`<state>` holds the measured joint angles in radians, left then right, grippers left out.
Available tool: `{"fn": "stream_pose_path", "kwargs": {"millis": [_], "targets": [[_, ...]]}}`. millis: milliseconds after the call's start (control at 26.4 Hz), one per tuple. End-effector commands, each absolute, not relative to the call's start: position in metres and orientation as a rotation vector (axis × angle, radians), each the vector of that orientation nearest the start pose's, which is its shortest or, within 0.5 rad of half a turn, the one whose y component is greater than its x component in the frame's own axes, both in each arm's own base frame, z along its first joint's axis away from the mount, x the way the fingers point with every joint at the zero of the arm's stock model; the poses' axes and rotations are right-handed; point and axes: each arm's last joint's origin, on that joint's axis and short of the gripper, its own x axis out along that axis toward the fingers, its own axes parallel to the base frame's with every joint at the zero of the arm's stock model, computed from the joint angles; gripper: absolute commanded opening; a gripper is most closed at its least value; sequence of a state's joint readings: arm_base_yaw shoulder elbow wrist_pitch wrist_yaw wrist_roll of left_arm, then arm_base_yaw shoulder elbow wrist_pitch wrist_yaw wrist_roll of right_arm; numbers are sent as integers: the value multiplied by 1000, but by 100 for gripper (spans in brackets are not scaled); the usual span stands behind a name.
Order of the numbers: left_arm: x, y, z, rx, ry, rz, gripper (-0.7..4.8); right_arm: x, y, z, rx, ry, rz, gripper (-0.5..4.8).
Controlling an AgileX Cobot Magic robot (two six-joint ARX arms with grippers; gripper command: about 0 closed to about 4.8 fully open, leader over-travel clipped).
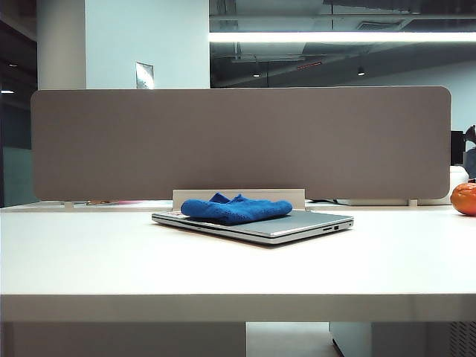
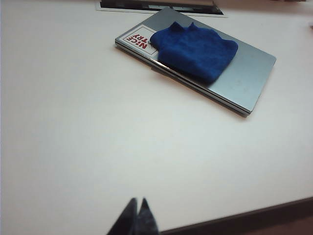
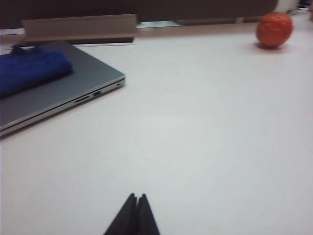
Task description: Pick up the blue rag and put it over the laptop.
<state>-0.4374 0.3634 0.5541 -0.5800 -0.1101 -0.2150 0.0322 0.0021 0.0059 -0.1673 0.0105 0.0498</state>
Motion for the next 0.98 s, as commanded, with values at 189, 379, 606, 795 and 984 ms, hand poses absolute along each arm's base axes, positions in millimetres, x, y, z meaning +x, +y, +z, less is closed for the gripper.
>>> {"fn": "stream_pose_path", "kwargs": {"millis": [189,379,606,795,984], "targets": [[85,-36,268,-107,392,-276,-6,96,2,149,36,157,5,-5],[84,-37,268,-119,401,-307,-6,96,2,149,36,157,5,-5],[85,-36,268,-41,385,-302,-6,96,2,149,36,157,5,-5],[85,-36,268,-35,384,-301,-6,96,2,149,36,157,5,-5],[87,-32,266,-9,378,-244,-6,96,2,149,36,157,5,-5]]}}
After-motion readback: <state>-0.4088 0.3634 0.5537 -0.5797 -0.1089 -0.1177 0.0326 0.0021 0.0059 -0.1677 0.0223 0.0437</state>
